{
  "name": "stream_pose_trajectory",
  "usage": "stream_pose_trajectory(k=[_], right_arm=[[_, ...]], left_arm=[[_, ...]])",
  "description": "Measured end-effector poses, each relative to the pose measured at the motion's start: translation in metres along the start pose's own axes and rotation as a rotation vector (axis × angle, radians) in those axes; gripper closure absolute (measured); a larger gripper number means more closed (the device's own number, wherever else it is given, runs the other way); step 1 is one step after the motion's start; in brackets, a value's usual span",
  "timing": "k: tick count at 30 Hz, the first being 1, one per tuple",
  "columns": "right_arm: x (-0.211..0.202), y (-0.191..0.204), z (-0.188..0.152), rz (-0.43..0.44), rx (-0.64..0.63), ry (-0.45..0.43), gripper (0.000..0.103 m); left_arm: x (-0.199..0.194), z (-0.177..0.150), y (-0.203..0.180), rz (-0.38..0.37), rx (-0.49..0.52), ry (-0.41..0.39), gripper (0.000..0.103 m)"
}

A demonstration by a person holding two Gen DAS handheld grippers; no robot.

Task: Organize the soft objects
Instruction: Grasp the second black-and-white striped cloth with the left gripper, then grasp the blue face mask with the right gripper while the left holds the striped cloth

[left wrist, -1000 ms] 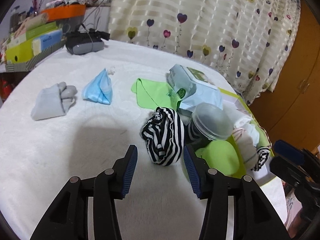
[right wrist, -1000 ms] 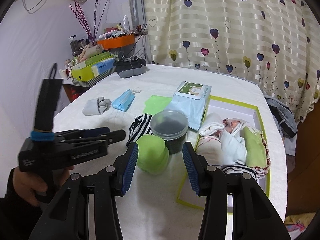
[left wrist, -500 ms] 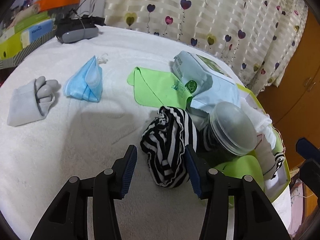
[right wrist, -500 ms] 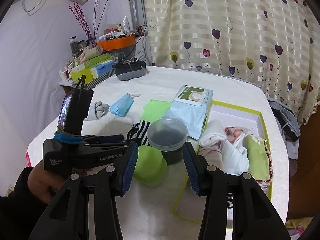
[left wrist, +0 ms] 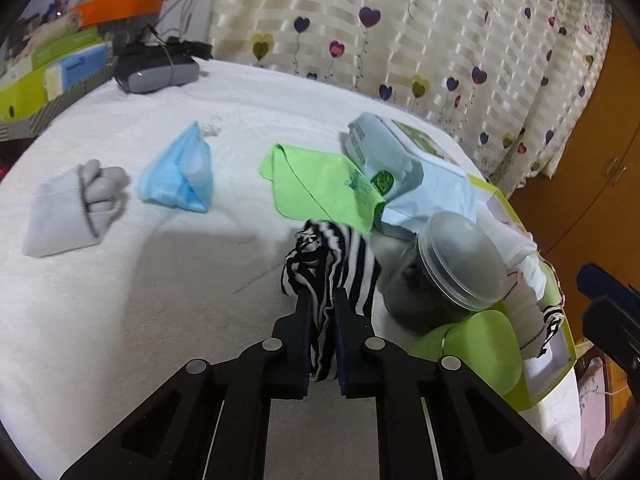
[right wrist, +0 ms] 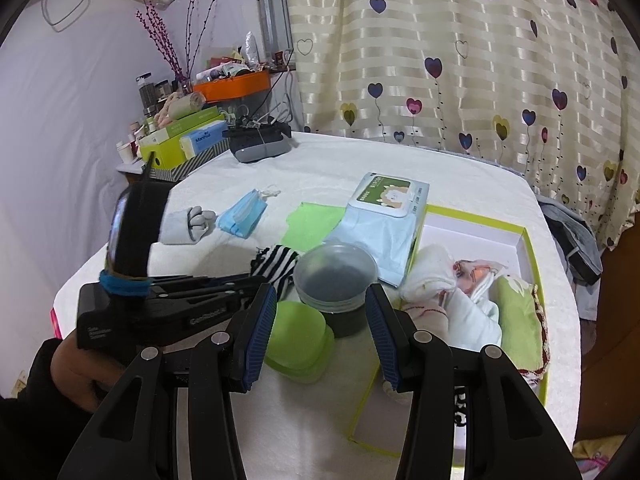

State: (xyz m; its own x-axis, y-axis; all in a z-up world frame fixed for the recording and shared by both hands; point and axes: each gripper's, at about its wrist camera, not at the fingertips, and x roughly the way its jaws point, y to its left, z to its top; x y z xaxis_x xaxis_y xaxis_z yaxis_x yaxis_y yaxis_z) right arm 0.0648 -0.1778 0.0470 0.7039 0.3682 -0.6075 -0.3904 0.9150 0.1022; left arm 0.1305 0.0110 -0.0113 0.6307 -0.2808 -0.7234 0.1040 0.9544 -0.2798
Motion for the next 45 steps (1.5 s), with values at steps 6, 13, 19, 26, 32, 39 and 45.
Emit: stream_pose_trajectory(k=[6,13,19,26,32,39,45], right_arm=[[0.007,0.013,0.009,0.017,-0.022,-0.004,0.056],[0.032,0.035,0.021,0.041,-0.026,0.023,0.056],[0.061,0.063,0.039,0.067,-0.038,0.050,0.056],[0.113,0.094,0.060,0.101,-0.022,0.101,0.056],[0.167,0.109,0.073,0.079,-0.004,0.158,0.055],[0.223,0.109,0.076,0.000,0.052,0.231,0.055],[0.231,0.114,0.075,0.003,0.041,0.240,0.074]], left_arm=[[-0.028,-0.005,0.020,0.020,-0.031,-0.050,0.094],[-0.055,-0.009,0.047,0.061,-0.067,-0.100,0.094],[-0.072,-0.009,0.076,0.092,-0.109,-0.141,0.094],[-0.087,-0.011,0.118,0.128,-0.170,-0.175,0.094],[-0.094,-0.013,0.150,0.143,-0.216,-0.189,0.094],[-0.092,-0.014,0.166,0.141,-0.233,-0.183,0.094],[-0.091,-0.014,0.165,0.135,-0.232,-0.179,0.094]])
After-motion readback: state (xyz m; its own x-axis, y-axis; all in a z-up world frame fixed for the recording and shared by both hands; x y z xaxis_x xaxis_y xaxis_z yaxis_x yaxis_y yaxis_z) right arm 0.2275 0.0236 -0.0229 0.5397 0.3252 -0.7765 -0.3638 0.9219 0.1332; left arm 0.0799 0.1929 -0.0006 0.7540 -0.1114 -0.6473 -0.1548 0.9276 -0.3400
